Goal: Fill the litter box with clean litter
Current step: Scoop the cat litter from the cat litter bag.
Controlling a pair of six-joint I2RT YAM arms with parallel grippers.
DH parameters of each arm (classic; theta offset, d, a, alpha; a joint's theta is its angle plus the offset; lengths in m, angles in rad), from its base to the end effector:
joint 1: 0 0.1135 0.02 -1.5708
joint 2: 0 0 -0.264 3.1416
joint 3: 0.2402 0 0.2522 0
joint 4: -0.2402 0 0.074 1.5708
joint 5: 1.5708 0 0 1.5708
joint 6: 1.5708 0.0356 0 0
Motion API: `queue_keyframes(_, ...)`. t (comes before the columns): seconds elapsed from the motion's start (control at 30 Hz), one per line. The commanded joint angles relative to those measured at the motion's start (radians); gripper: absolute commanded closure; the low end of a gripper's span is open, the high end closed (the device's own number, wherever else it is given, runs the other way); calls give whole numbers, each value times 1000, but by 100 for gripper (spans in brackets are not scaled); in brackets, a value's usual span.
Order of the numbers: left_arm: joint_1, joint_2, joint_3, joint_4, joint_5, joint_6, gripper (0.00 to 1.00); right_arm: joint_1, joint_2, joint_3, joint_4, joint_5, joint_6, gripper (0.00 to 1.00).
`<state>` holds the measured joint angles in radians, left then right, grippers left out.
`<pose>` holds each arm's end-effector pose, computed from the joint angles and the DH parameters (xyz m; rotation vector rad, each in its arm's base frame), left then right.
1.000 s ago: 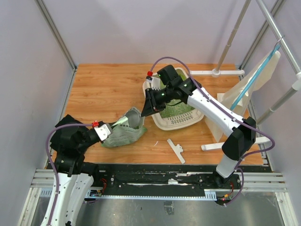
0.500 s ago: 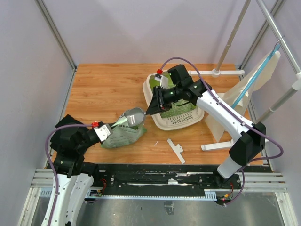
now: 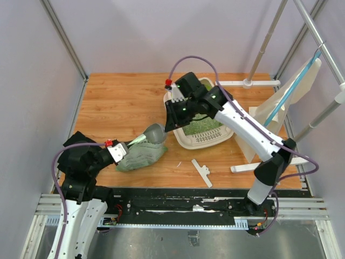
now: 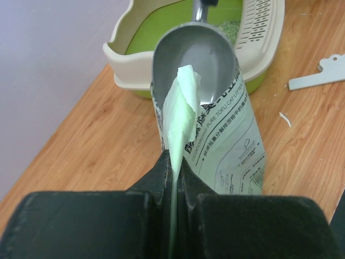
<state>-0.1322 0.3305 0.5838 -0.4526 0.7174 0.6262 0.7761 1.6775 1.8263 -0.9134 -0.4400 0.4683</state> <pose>0.0873 -0.0352 0.2987 1.0823 1.3471 -0.2701 0.2450 0.2617 0.3981 -0.6231 2.4508 1.0831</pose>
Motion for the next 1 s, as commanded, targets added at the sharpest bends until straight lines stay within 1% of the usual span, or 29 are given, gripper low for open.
queue_keyframes(0.0, 0, -15, 61, 134, 28, 19, 99, 149, 185, 213, -241, 448, -146, 99)
queue_keyframes(0.03, -1, -15, 60, 134, 25, 18, 99, 179, 242, 282, -309, 495, -161, 99)
queue_keyframes(0.1, 0, -15, 58, 134, 21, 20, 99, 222, 352, 410, -378, 541, -177, 99)
queue_keyframes(0.2, 0, -16, 54, 132, 17, 23, 99, 245, 432, 442, -375, 496, -190, 99)
queue_keyframes(0.3, 0, -16, 42, 134, 14, 23, 100, 238, 430, 419, -328, 402, -197, 99)
queue_keyframes(0.4, -1, -16, 30, 144, 15, 20, 99, 192, 356, 334, -219, 231, -171, 99)
queue_keyframes(0.57, 0, -16, 24, 155, 20, 15, 100, 68, 156, 99, 65, -106, -50, 99)
queue_keyframes(0.63, 0, -15, 20, 160, 23, 11, 100, 18, 106, 17, 165, -252, -33, 99)
queue_keyframes(0.7, 0, -15, 15, 164, 27, 8, 99, -30, 73, -49, 237, -387, 35, 99)
queue_keyframes(0.83, 0, -15, 15, 171, 33, -1, 99, -98, 25, -168, 402, -536, 155, 99)
queue_keyframes(0.9, 0, -18, 16, 171, 32, -4, 100, -122, -3, -225, 494, -562, 215, 99)
queue_keyframes(0.97, 0, -24, 19, 169, 26, -5, 99, -145, -28, -275, 544, -567, 259, 99)
